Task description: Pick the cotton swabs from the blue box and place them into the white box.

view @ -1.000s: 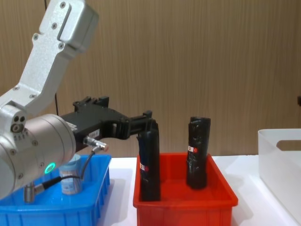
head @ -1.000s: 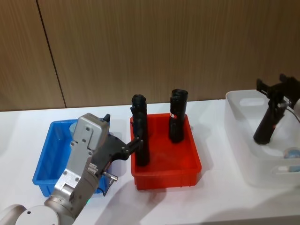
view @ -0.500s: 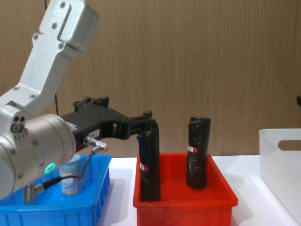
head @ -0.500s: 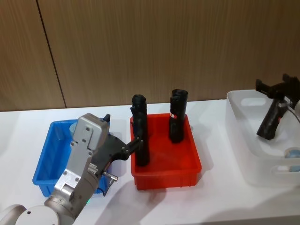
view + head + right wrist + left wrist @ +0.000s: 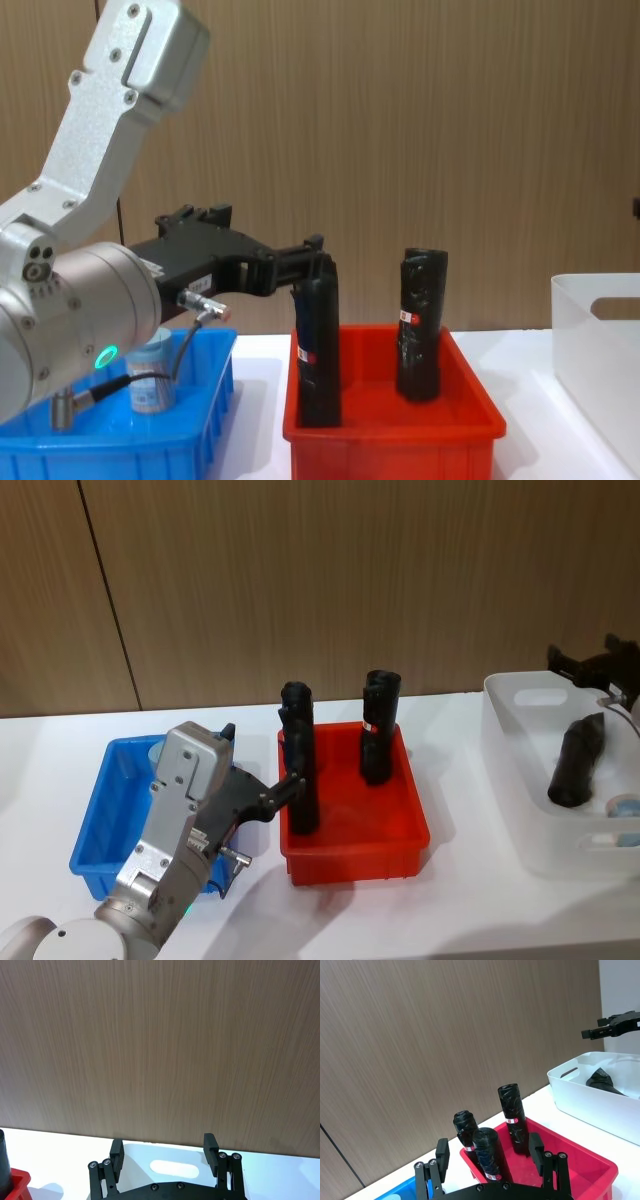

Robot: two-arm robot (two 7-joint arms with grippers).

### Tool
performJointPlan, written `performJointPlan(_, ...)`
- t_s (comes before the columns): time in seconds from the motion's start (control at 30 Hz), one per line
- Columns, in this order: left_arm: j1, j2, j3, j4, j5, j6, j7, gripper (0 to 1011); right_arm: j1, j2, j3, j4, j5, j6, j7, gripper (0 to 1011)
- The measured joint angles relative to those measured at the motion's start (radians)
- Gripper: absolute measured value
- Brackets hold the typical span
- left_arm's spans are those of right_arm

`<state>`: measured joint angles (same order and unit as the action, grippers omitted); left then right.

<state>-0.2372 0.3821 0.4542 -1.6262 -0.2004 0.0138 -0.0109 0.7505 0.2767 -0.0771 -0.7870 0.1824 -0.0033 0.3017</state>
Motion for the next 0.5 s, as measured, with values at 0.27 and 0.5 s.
performJointPlan(0.27,0.0,0.0,0.0,0.0,0.0,0.0,0.0,1004,-0.003,0.001,0.001,-0.006,0.001,-0.002,0.002,1002)
performJointPlan(0.5,0.0,0.0,0.0,0.0,0.0,0.0,0.0,1004,-0.005,0.001,0.002,-0.008,0.001,-0.003,0.003,1002)
